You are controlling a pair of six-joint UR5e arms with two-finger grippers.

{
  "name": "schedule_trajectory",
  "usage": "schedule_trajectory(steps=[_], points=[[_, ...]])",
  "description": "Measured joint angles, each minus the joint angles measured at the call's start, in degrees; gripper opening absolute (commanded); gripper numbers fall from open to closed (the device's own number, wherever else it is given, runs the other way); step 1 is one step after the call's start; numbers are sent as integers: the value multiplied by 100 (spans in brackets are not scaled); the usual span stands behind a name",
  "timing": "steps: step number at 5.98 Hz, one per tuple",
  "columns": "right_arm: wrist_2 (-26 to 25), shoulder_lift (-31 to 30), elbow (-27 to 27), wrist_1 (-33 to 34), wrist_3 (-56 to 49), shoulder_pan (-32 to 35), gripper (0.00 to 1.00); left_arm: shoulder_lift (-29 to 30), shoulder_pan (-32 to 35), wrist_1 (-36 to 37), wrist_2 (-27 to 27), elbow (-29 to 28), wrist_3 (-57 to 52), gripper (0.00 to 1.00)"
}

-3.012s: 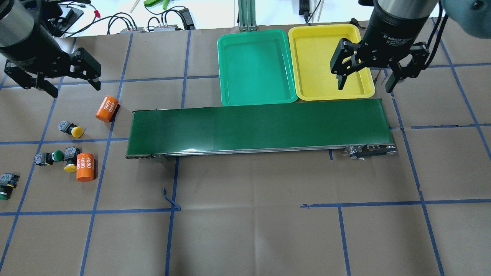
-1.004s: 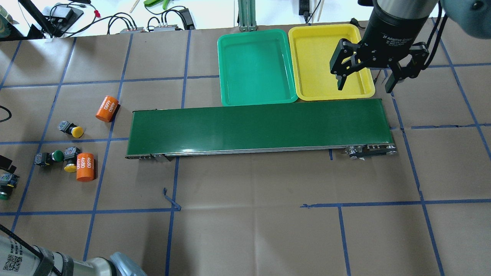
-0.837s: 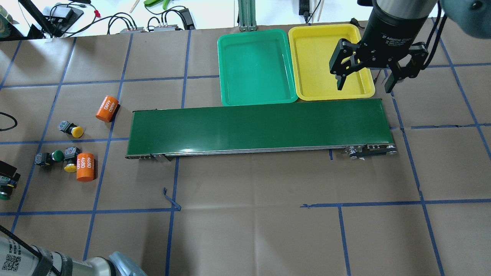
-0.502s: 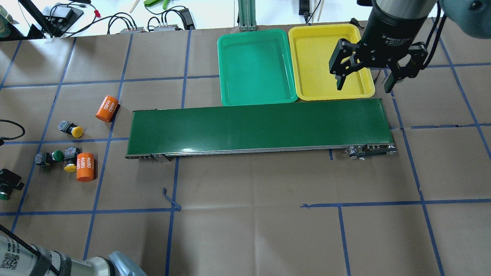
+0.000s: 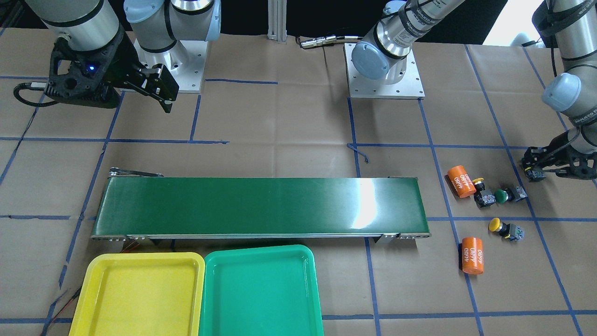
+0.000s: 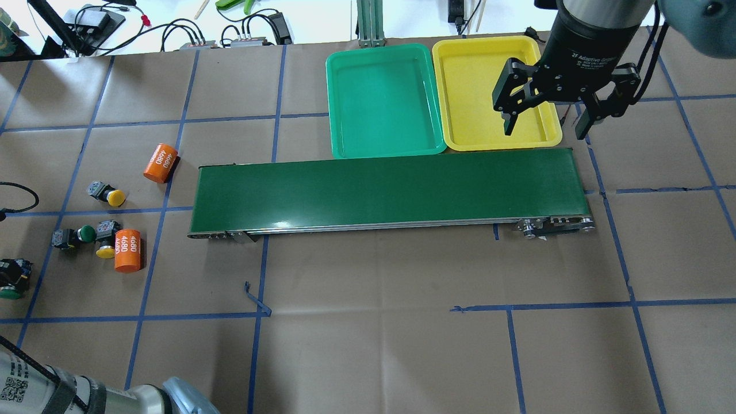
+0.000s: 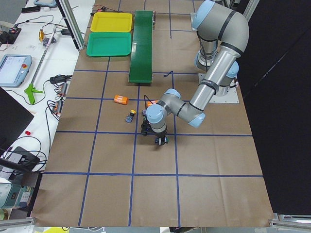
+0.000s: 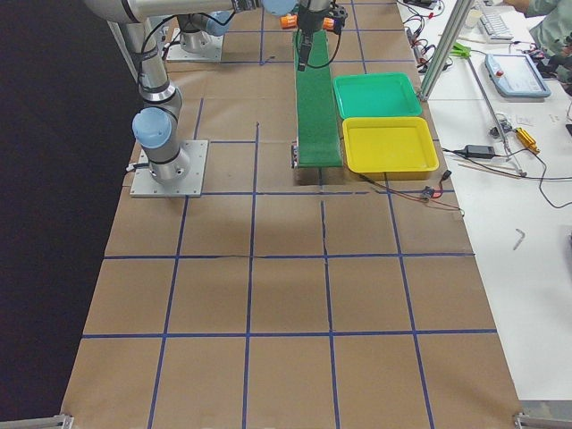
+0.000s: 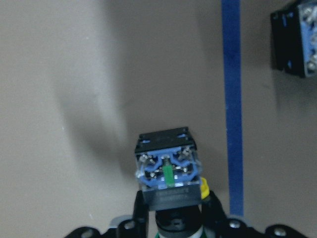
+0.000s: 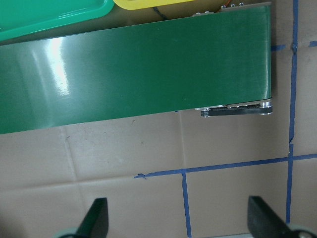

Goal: Sort buttons by color to trays
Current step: 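Place the green button on the belt with left gripper while right lowers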

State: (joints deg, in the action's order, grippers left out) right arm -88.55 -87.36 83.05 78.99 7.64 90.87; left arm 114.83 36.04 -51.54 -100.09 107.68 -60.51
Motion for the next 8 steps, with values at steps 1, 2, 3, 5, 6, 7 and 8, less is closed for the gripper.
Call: schedule_trajectory(steps=[1, 2, 3, 5, 6, 7, 8], points=[[1, 0, 0, -1, 0, 1, 100, -53, 8, 3, -5, -16, -3, 1], [-3, 0, 0, -4, 0, 1, 100, -214, 48, -73, 2, -41, 7, 1], [-4, 0, 0, -6, 1, 1, 100, -507, 189, -325, 10, -70, 45, 1], [-4, 0, 0, -7, 1, 1, 100, -1257, 972, -1006, 15, -98, 635, 1], [-5, 0, 0, -7, 1, 1, 100, -1531, 1444, -1354, 21, -113, 1459, 1], [-4, 0, 0, -7, 1, 1, 100, -1703, 1956, -1740, 32, -196, 2554, 1], [-4, 0, 0, -7, 1, 1, 100, -1757, 2491, -2178, 42, -436, 3753, 2]])
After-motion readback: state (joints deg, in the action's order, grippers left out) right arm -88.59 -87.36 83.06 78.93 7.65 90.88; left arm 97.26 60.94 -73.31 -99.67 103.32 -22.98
